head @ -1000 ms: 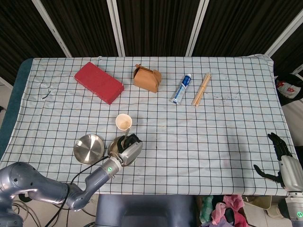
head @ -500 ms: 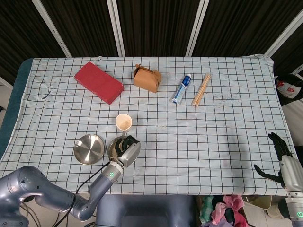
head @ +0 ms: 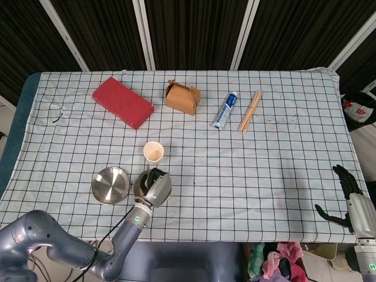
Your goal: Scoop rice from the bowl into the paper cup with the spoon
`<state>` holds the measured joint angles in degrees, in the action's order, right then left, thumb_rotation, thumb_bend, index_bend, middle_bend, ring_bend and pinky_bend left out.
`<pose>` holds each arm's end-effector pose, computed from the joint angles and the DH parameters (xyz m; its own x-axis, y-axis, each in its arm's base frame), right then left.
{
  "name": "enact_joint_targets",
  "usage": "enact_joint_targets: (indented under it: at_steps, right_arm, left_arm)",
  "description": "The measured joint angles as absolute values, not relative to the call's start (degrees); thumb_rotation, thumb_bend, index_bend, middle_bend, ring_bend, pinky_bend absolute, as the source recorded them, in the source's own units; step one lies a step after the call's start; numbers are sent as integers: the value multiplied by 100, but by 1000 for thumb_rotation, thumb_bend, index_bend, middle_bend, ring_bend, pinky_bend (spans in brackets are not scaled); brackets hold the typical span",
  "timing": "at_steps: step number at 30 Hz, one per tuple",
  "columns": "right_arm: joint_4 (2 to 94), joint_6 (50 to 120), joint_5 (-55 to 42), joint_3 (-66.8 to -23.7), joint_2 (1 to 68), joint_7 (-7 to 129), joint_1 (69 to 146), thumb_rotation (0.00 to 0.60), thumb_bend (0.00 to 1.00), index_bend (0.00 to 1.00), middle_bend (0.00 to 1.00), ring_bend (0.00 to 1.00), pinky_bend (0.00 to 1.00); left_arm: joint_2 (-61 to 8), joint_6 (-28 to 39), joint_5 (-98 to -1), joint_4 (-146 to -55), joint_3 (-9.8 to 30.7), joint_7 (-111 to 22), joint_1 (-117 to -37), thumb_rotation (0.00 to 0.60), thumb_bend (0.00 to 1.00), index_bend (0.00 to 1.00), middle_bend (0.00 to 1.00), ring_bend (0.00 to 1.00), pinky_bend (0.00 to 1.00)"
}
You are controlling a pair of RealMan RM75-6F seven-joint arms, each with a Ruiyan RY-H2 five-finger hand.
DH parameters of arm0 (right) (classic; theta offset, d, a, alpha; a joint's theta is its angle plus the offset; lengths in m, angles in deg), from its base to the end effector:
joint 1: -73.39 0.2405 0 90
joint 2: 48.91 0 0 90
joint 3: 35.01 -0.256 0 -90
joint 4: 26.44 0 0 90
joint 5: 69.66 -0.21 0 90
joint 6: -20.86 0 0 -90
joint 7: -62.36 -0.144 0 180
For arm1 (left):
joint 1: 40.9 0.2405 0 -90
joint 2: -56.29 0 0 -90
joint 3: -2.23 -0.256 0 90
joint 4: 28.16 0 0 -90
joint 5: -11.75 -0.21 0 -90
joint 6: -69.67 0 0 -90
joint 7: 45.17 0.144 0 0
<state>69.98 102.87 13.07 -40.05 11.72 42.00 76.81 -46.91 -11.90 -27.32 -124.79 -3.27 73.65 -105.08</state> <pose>-0.3127 -0.1801 0.1729 0.0314 -0.0055 0.9995 -0.9972 0.0674 0.0317 -0.0594 0.2747 -0.0802 0.8598 -0.4131 -0.3001 -0.4445 -0.3163 -0.8381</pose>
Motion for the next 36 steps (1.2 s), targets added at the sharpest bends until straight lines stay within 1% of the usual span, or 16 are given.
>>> enact_joint_targets:
  at_steps: [6,18,25,36]
  right_arm:
    - [7001,10288,1302,-4008,1169,4196,7678,600,195,0,0,0,183]
    - [6998,10300,1303,-4012,1172,4205,7673,600,196,0,0,0,183]
    - [6998,10307,1308,-4011,1169,4203,7668,600,196,0,0,0,183]
    - [6998,10312,1307,-4014,1170,4202,7665,600,196,0,0,0,183]
  left_arm:
    - [-4729,-1467,-2584,-12529,-202,7117,-10334,600,490,806,1000,1000,1000]
    - [-4750,-1646,-2548,-12493,112,6367,-10090,600,492,807,1000,1000,1000]
    - [-4802,-1692,-2401,-12440,382,5972,-9950,600,493,807,1000,1000,1000]
    - [-4945,-1665,-2425,-12261,431,5882,-9955,600,493,807,1000,1000,1000]
